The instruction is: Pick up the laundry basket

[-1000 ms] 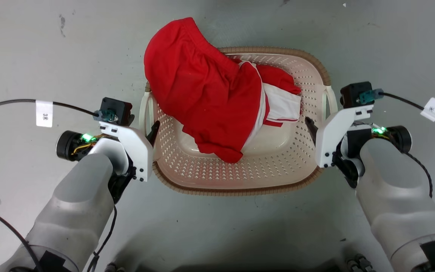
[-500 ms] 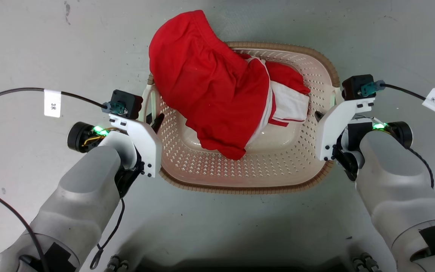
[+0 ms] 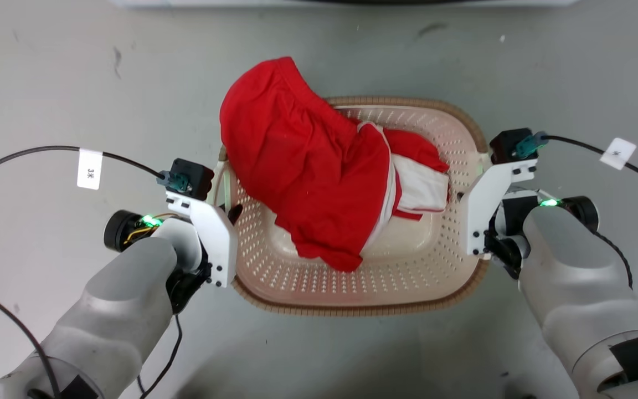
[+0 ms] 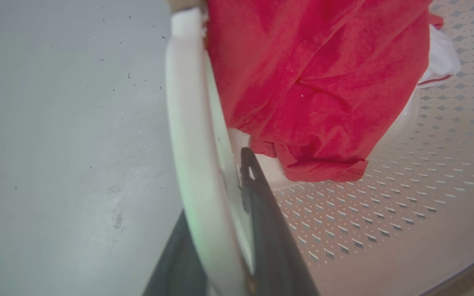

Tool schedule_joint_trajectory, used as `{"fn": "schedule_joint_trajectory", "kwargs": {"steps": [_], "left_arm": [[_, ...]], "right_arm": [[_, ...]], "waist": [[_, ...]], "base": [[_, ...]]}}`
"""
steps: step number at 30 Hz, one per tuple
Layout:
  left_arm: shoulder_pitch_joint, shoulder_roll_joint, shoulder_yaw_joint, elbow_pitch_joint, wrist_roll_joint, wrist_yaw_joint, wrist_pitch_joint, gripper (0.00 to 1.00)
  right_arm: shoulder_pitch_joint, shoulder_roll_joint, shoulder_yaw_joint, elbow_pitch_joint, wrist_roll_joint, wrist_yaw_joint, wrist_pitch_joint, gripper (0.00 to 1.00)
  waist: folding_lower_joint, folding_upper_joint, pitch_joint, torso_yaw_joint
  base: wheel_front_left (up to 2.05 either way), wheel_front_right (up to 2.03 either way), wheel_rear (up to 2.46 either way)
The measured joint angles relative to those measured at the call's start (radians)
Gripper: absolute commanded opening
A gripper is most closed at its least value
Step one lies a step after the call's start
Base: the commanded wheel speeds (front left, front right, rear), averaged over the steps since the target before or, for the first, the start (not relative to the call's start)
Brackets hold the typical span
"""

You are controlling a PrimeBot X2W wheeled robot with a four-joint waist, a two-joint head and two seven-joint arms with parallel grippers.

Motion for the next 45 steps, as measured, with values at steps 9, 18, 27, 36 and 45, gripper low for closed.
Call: {"fn": "schedule_joint_trajectory", "kwargs": {"steps": [9, 18, 27, 36, 45], "left_arm": [[0.045, 0.056, -0.096, -0.073, -0.131, 0.000, 0.115, 0.00], [0.082, 0.107, -0.163, -0.143, -0.241, 0.000, 0.251, 0.00], [0.133, 0.134, -0.187, -0.170, -0.318, 0.000, 0.328, 0.00], [0.206, 0.172, -0.202, -0.228, -0.396, 0.000, 0.491, 0.00], [0.229, 0.196, -0.207, -0.257, -0.431, 0.000, 0.574, 0.00]], "right_arm": [[0.046, 0.005, 0.043, 0.001, 0.010, 0.000, 0.156, 0.00], [0.093, 0.008, 0.118, -0.005, 0.082, 0.000, 0.310, 0.00], [0.152, 0.008, 0.181, -0.024, 0.154, -0.001, 0.410, 0.00], [0.227, 0.008, 0.281, -0.072, 0.224, -0.002, 0.549, 0.00], [0.243, 0.007, 0.336, -0.103, 0.283, -0.004, 0.651, 0.00]], "waist": [[0.0000, 0.0000, -0.159, -0.014], [-0.0001, 0.0000, -0.351, -0.019], [-0.0003, 0.0000, -0.548, -0.022], [-0.0004, 0.0000, -0.717, -0.028], [-0.0004, 0.0000, -0.809, -0.033]], "base": [[0.00, 0.00, 0.00], [0.00, 0.00, 0.00], [0.00, 0.00, 0.00], [0.00, 0.00, 0.00], [0.00, 0.00, 0.00]]}}
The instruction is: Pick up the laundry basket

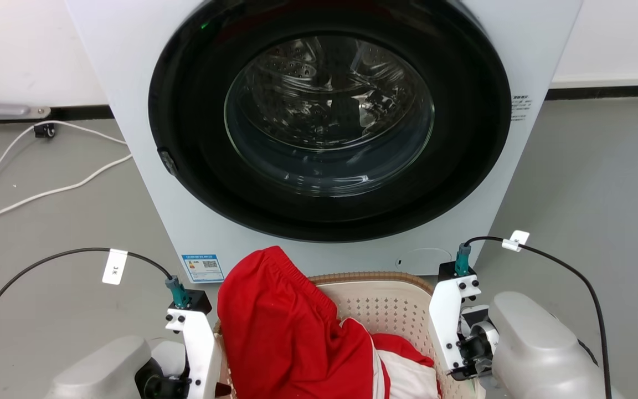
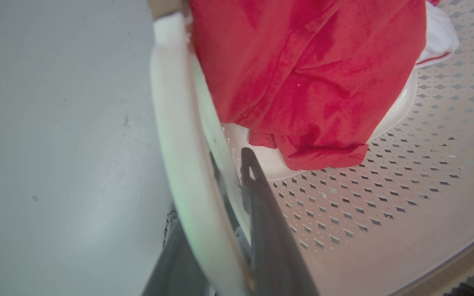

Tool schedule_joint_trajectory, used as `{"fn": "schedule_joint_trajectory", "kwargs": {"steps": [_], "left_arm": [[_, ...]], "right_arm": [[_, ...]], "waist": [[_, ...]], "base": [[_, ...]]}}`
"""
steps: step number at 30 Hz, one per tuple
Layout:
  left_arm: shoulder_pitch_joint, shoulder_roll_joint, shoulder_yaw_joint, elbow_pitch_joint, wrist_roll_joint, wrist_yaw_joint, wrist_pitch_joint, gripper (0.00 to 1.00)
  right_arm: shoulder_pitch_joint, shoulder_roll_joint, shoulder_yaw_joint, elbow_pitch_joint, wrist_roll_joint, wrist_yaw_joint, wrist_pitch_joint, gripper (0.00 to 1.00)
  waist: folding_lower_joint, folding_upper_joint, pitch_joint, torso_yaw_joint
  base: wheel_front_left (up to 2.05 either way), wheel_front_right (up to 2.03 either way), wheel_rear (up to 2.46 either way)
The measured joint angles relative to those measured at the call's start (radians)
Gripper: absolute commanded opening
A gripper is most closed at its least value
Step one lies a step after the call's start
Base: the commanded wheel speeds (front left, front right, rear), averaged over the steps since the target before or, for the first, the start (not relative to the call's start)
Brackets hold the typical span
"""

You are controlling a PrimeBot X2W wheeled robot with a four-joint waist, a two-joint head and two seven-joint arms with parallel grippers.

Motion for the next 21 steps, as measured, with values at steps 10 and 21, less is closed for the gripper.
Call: {"fn": "schedule_joint_trajectory", "kwargs": {"steps": [10, 21], "left_arm": [[0.001, 0.007, -0.002, -0.005, -0.018, 0.001, 0.066, 0.00], [-0.005, 0.006, -0.004, -0.003, -0.026, 0.001, 0.094, 0.00]], "right_arm": [[0.004, -0.001, 0.024, -0.002, 0.047, -0.003, 0.038, 0.00], [-0.008, -0.001, 0.048, 0.003, 0.080, -0.003, 0.049, 0.00]], "waist": [[0.0001, 0.0000, -0.020, -0.001], [0.0003, 0.0000, -0.027, -0.007]], "base": [[0.00, 0.00, 0.00], [0.00, 0.00, 0.00]]}}
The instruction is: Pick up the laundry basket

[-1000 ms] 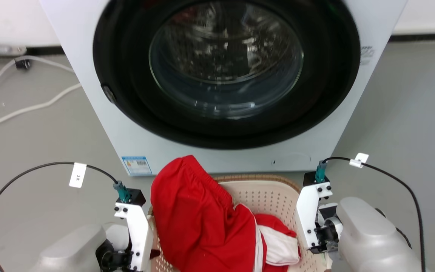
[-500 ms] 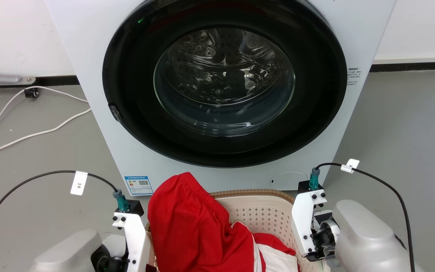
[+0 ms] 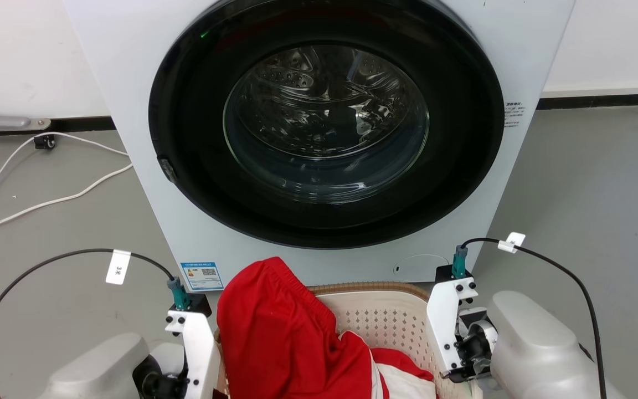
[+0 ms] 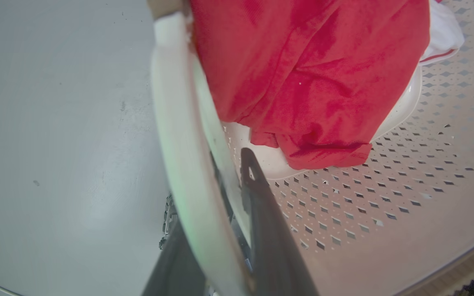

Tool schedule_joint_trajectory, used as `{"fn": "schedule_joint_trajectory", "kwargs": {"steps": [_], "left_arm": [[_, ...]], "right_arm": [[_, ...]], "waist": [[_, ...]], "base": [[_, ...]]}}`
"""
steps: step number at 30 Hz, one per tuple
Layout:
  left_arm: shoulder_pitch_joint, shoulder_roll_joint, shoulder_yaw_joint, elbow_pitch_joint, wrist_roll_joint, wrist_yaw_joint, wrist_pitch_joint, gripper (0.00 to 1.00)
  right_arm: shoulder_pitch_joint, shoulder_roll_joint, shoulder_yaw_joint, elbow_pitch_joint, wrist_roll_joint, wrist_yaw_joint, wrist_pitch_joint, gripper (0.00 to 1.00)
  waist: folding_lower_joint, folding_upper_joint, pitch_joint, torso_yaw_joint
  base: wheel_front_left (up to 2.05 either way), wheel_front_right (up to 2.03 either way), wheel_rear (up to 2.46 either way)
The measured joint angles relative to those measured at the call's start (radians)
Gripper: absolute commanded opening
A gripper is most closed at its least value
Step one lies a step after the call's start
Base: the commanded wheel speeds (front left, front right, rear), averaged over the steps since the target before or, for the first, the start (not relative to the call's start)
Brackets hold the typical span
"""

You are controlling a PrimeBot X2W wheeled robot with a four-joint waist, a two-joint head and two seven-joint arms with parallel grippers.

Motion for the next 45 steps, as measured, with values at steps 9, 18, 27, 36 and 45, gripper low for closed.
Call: {"fn": "schedule_joint_trajectory", "kwargs": {"steps": [9, 18, 27, 36, 45], "left_arm": [[-0.027, -0.002, 0.000, 0.014, 0.009, 0.000, 0.000, 0.00], [-0.037, -0.005, 0.000, 0.026, 0.016, 0.000, -0.005, 0.00], [-0.040, -0.008, -0.001, 0.033, 0.015, 0.000, -0.004, 0.00], [-0.041, -0.010, -0.001, 0.035, 0.015, 0.000, -0.004, 0.00], [-0.041, -0.010, -0.002, 0.035, 0.010, 0.000, -0.004, 0.00]], "right_arm": [[-0.012, 0.000, 0.017, 0.009, 0.015, 0.004, -0.021, 0.00], [-0.020, 0.000, 0.036, 0.005, 0.038, 0.004, -0.047, 0.00], [-0.025, -0.001, 0.058, 0.010, 0.056, 0.004, -0.056, 0.00], [-0.034, -0.002, 0.083, 0.021, 0.072, 0.004, -0.066, 0.00], [-0.036, -0.002, 0.097, 0.031, 0.088, 0.005, -0.067, 0.00]], "waist": [[0.0001, 0.0000, 0.002, 0.002], [0.0000, 0.0000, 0.001, 0.004], [0.0001, 0.0000, 0.003, 0.006], [0.0001, 0.0000, 0.005, 0.008], [0.0001, 0.0000, 0.007, 0.009]], "base": [[0.00, 0.00, 0.00], [0.00, 0.00, 0.00], [0.00, 0.00, 0.00], [0.00, 0.00, 0.00], [0.00, 0.00, 0.00]]}}
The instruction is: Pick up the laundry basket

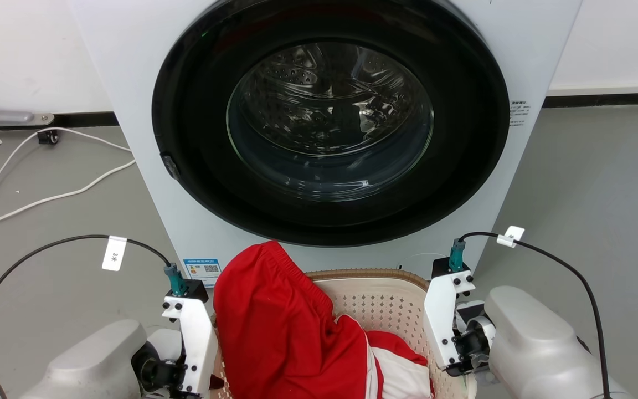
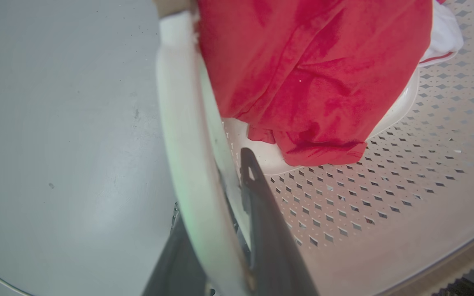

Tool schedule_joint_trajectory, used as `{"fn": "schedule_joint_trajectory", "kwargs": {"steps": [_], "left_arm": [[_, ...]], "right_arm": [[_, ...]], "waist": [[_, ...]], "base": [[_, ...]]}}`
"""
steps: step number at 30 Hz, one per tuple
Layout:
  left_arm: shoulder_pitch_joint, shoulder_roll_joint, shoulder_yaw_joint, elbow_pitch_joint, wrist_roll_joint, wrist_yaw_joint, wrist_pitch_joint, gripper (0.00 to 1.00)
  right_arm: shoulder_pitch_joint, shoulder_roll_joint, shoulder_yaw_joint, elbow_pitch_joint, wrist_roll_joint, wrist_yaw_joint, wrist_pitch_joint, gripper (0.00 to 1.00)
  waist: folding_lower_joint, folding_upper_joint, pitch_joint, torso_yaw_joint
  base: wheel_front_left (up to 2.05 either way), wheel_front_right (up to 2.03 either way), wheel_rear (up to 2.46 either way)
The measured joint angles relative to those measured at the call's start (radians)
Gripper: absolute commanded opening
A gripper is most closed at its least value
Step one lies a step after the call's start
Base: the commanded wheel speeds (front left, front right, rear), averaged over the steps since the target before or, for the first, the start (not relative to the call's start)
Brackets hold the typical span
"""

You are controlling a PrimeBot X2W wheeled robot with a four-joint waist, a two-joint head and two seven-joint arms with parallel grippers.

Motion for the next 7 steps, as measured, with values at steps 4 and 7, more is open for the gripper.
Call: {"fn": "schedule_joint_trajectory", "kwargs": {"steps": [4, 7], "left_arm": [[0.000, 0.000, 0.000, 0.001, -0.001, 0.000, 0.000, 0.00], [0.000, 0.000, 0.000, 0.001, -0.001, 0.000, 0.000, 0.00]], "right_arm": [[-0.004, 0.000, 0.006, 0.002, 0.008, 0.000, 0.000, 0.00], [-0.004, 0.000, 0.012, 0.003, 0.012, 0.000, 0.000, 0.00]], "waist": [[-0.0001, 0.0000, 0.001, 0.001], [0.0000, 0.0000, 0.002, 0.001]], "base": [[0.00, 0.00, 0.00], [0.00, 0.00, 0.00]]}}
